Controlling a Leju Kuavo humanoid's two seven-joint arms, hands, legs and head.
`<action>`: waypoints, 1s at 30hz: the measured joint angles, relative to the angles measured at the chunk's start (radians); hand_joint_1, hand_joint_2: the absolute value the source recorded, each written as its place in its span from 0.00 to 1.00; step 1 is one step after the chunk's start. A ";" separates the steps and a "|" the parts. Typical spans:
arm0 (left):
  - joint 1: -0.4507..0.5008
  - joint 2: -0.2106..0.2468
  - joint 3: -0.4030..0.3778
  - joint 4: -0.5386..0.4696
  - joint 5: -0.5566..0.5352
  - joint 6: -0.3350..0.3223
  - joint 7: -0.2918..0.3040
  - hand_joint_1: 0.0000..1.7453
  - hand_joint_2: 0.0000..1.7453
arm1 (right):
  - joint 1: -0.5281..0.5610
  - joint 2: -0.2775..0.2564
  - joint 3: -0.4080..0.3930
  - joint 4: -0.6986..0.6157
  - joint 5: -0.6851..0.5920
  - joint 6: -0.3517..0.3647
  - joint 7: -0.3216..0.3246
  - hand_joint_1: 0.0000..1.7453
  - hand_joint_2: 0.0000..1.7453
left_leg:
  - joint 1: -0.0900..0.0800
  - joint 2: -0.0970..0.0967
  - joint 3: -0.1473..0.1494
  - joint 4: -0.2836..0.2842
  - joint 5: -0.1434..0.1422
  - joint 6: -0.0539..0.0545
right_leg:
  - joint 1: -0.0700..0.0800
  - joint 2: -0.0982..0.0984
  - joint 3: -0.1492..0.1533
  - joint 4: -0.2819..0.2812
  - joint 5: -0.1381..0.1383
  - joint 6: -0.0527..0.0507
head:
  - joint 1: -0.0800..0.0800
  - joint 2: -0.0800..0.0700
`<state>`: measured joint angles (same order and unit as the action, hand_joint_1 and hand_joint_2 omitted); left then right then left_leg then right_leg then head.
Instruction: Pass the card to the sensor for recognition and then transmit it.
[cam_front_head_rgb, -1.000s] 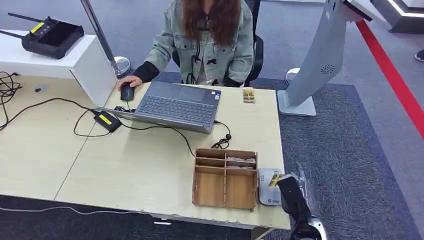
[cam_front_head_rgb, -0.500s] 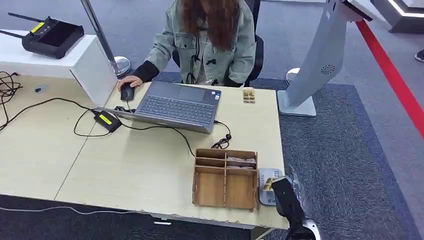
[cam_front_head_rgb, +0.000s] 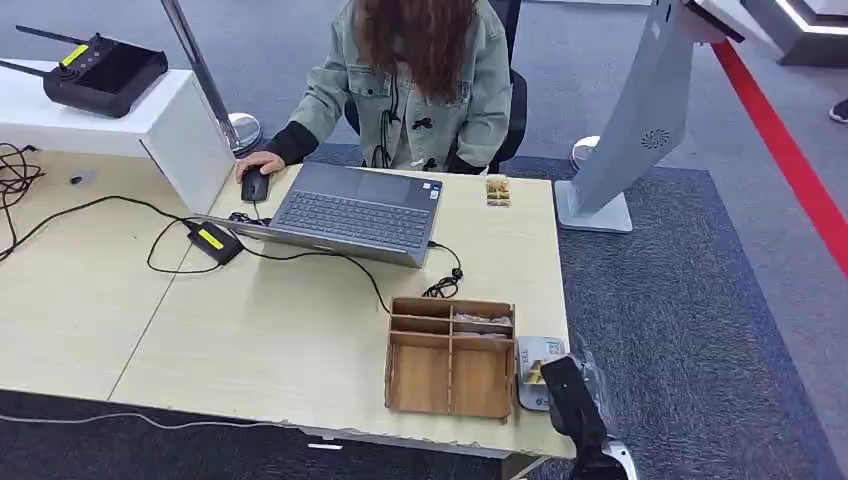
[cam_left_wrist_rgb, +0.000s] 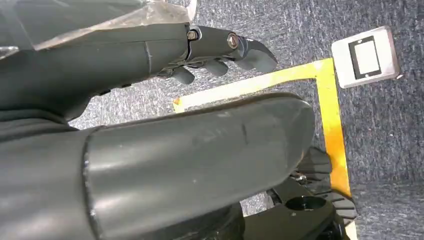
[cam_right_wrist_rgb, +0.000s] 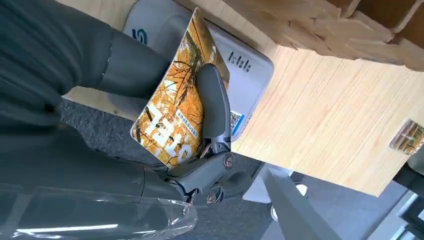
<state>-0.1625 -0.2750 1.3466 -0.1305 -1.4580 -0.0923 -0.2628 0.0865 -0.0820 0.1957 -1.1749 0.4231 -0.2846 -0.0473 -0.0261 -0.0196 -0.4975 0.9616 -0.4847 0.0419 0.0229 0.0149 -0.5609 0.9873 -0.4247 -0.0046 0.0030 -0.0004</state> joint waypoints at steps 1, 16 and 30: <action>0.000 0.000 0.000 0.000 0.000 0.000 0.000 0.00 0.00 | 0.000 0.000 0.000 0.000 0.000 0.000 0.002 1.00 1.00 | 0.000 0.000 0.000 0.000 0.000 0.000 | 0.000 0.000 0.000 0.000 0.000 0.000 | 0.000 0.000; 0.000 0.001 0.000 0.000 -0.008 0.002 0.000 0.00 0.00 | -0.001 -0.026 0.001 0.000 0.062 -0.023 0.065 1.00 1.00 | 0.000 0.000 0.000 0.000 0.000 0.000 | 0.000 0.000 0.000 0.000 0.000 0.000 | 0.000 0.000; 0.000 0.001 0.000 0.000 -0.018 0.003 -0.001 0.00 0.00 | 0.011 -0.057 -0.076 -0.053 0.388 -0.014 0.201 1.00 1.00 | 0.000 0.000 0.001 0.000 0.000 0.000 | 0.000 0.000 0.000 0.000 0.000 0.000 | 0.000 0.000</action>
<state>-0.1623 -0.2739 1.3470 -0.1305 -1.4756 -0.0897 -0.2636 0.0971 -0.1392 0.1197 -1.2284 0.8114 -0.2987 0.1537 -0.0263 -0.0195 -0.4969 0.9617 -0.4847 0.0419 0.0227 0.0149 -0.5609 0.9871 -0.4247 -0.0045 0.0031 -0.0004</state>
